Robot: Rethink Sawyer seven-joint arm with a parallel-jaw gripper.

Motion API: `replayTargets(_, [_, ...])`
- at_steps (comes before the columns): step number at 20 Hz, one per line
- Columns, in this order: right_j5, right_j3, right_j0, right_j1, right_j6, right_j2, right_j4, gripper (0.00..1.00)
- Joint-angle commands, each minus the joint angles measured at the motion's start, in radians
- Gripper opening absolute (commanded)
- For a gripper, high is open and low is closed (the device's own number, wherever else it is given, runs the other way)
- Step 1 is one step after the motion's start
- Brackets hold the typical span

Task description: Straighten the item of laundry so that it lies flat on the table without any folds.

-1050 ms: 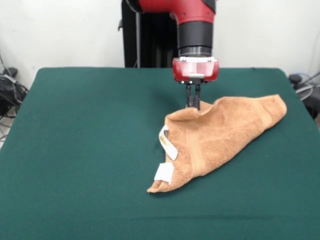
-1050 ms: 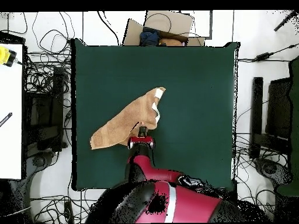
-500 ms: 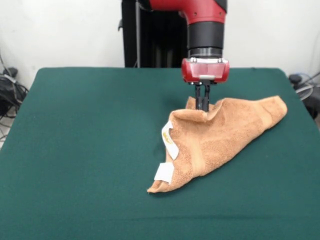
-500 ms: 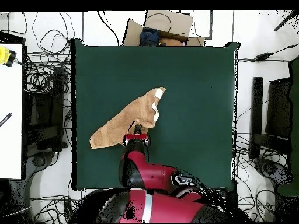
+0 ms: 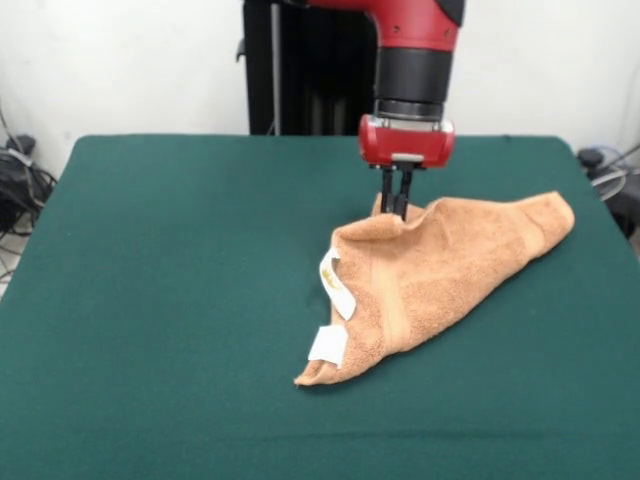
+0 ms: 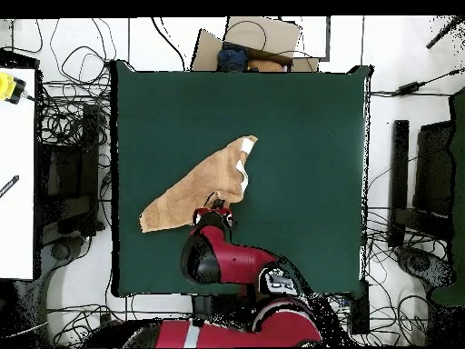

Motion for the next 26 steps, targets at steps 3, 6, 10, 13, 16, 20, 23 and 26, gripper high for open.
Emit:
replayTargets(3, [0.440, -0.265, 0.127, -0.039, 0.035, -0.094, 0.096, 0.00])
replayTargets(6, [0.546, -0.316, 0.131, -0.052, 0.067, -0.090, 0.089, 0.00])
replayTargets(10, [0.587, -0.330, 0.101, -0.077, 0.109, -0.048, 0.068, 0.00])
replayTargets(13, [0.580, -0.338, 0.090, -0.080, 0.138, -0.030, 0.067, 0.00])
replayTargets(16, [0.596, -0.364, 0.093, -0.077, 0.157, -0.023, 0.080, 0.00])
replayTargets(20, [0.635, -0.408, 0.110, -0.067, 0.171, -0.026, 0.105, 0.00])
replayTargets(23, [0.665, -0.435, 0.129, -0.063, 0.178, -0.039, 0.120, 0.00])
replayTargets(26, [0.668, -0.449, 0.143, -0.052, 0.186, -0.050, 0.126, 0.00])
